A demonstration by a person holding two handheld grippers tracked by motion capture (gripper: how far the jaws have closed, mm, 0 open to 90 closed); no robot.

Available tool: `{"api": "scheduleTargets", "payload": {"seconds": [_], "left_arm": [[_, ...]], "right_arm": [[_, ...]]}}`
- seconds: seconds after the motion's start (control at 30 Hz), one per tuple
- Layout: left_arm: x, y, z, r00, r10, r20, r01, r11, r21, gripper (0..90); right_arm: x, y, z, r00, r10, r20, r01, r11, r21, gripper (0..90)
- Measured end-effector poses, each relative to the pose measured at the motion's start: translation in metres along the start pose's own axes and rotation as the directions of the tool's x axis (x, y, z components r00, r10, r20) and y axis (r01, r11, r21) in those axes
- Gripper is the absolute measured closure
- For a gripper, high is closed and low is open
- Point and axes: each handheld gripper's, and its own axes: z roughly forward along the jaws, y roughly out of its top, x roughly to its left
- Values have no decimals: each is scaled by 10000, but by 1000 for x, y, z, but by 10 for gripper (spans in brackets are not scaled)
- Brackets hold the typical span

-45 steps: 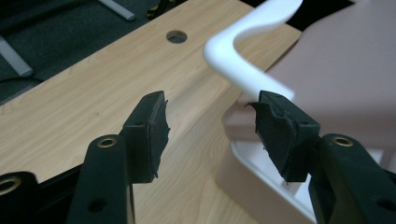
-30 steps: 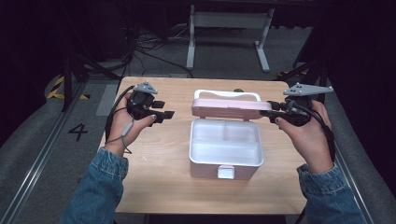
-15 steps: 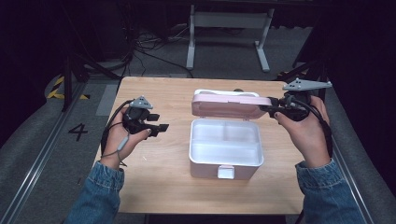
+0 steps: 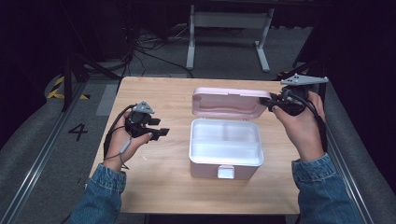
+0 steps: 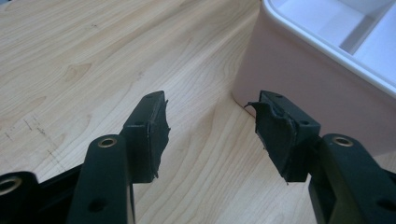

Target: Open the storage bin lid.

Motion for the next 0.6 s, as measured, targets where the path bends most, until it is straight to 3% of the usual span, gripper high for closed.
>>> {"api": "scheduleTargets", "payload": {"seconds": [0.33, 0.6], "left_arm": [[3, -2, 0, 9999, 105, 41, -105, 9999, -58, 447], [4, -3, -2, 10000, 34, 69, -33, 9998, -181, 448]], "right_arm": [[-4, 5, 7, 9979, 355, 536, -357, 9994, 18, 809], [-4, 8, 15, 9934, 678, 926, -678, 9977, -32, 823]]}}
